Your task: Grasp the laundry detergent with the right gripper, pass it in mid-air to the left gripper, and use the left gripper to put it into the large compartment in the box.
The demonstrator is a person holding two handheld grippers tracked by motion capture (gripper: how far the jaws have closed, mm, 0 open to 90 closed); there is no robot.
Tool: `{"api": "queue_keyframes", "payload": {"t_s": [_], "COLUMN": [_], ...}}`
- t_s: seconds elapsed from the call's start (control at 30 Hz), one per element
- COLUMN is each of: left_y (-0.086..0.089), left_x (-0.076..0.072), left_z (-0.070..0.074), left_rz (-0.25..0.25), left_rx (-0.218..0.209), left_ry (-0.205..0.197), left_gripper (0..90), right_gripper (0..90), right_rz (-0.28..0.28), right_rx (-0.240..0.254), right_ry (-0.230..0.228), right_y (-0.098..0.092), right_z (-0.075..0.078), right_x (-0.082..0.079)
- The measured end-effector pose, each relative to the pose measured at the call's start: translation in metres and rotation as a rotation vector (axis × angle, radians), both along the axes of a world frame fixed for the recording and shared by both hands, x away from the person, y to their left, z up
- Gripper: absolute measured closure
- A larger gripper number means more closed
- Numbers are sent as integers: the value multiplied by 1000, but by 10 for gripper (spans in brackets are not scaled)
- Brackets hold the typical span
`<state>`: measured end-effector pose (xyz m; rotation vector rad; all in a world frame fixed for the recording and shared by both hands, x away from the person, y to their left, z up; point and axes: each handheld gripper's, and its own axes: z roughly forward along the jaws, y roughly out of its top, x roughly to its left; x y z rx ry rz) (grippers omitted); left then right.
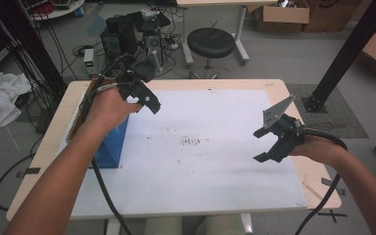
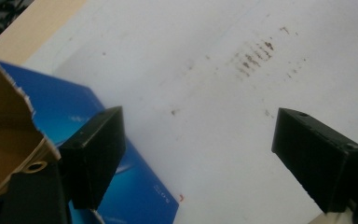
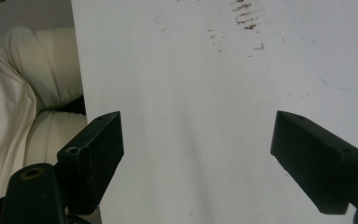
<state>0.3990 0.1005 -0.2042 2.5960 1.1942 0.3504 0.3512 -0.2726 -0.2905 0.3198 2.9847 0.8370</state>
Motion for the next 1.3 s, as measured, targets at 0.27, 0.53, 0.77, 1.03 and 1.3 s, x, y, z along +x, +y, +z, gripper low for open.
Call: {"api": "queue_keyframes", "payload": {"t_s": [0.27,0.53,0.77,1.03,1.3], "left_y": [-15,-30,-42,-49,-54], "left_x": [6,11,12,14,13], "left_z": [-11,-23,-35,-41,-46], "left_rz": [-113,-216,-293,-324,-352], "left_rx": [16,21,33,48,53], "left_ry": [27,47,79,98,104], "left_gripper": [189,190,191,191,194], "right_gripper": [170,170,171,171,173], "right_rz": [-5,-11,-12,-14,-20], "right_rx": [-21,-24,-39,-38,-37], "right_ry": [4,7,5,4,6], "right_y": [4,6,6,4,2], "right_z": [-2,-1,-2,-2,-3], "right_x": [3,4,6,8,8]}}
